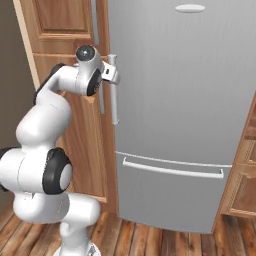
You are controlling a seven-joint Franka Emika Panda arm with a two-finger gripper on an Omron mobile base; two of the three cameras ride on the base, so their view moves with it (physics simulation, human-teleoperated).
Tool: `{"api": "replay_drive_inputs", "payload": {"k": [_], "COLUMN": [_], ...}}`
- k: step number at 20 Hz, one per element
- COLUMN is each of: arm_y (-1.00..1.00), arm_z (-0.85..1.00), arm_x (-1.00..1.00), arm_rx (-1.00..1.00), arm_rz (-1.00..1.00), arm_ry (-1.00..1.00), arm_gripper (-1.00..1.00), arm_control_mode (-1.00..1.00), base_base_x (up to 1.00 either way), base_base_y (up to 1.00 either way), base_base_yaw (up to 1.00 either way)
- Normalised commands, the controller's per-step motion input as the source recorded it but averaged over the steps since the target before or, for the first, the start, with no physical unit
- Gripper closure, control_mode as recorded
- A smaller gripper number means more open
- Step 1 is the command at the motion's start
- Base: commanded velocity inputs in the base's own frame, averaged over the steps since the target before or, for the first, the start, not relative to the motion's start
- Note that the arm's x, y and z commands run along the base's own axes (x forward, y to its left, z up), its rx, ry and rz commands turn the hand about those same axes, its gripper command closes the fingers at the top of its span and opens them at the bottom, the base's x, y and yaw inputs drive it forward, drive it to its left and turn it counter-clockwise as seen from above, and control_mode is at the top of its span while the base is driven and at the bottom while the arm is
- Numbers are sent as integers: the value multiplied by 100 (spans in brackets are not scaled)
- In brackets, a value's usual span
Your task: Open the fridge, remove the kiwi, onion, and shrimp, and place them on any counter.
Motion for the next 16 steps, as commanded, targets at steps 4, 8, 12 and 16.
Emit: {"api": "replay_drive_inputs", "payload": {"k": [4, 8, 12, 16], "arm_y": [0, -1, 0, 0], "arm_z": [0, 0, 0, -5], "arm_x": [56, 51, 47, 47], "arm_rx": [1, 1, 0, 1], "arm_rz": [0, 0, 0, 0], "arm_ry": [0, 0, 0, 0], "arm_gripper": [-100, -100, -100, -100], "arm_control_mode": [-100, -100, -100, -100], "base_base_x": [0, 0, 0, 0], "base_base_y": [0, 0, 0, 0], "base_base_yaw": [0, 0, 0, 0]}}
